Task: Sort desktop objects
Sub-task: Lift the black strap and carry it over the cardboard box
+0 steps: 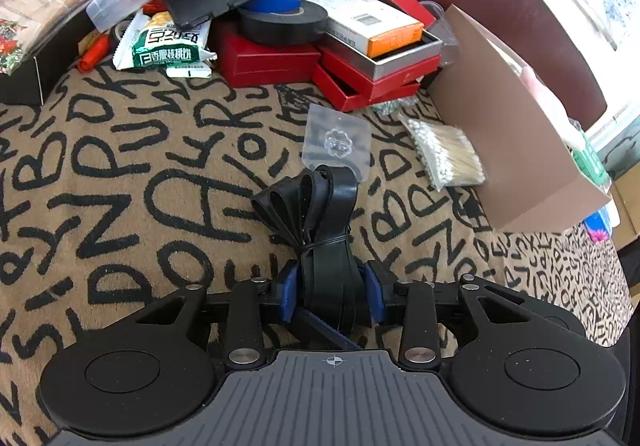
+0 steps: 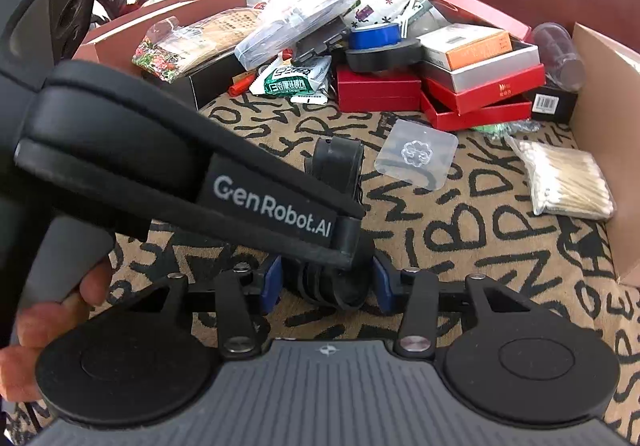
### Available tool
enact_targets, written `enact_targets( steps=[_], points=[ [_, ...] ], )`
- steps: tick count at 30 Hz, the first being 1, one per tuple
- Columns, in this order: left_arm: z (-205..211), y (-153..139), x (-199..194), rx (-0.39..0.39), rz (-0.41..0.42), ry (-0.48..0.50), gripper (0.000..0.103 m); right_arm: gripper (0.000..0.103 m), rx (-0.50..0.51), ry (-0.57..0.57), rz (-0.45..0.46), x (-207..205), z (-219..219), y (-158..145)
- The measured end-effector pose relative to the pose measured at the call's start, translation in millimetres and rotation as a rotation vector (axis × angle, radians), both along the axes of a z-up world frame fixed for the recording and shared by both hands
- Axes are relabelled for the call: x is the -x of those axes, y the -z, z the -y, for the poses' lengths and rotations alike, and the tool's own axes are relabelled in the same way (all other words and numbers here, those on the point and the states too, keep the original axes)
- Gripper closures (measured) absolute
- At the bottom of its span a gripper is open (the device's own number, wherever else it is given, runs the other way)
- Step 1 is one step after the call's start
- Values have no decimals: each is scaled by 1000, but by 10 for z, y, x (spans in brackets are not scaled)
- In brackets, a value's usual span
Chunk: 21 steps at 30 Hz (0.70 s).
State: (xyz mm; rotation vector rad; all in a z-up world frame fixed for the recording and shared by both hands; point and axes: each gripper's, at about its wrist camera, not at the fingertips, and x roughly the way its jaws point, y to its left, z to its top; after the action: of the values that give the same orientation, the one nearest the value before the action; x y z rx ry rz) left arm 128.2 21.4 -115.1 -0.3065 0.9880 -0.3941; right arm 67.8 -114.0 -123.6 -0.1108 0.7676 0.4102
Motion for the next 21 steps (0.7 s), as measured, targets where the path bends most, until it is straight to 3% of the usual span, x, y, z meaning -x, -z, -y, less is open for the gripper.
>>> enact_targets(
  steps=[3, 10, 21],
  points=[
    [49, -35, 72, -28, 1, 15, 70, 52, -6, 3, -11, 64, 29, -26],
    [210, -187, 331, -29, 38, 27, 70, 53, -15, 12, -13, 279, 167, -189],
    [795, -961, 539, -12, 254, 83, 69, 53, -74, 108, 167, 536, 767, -903]
  ],
)
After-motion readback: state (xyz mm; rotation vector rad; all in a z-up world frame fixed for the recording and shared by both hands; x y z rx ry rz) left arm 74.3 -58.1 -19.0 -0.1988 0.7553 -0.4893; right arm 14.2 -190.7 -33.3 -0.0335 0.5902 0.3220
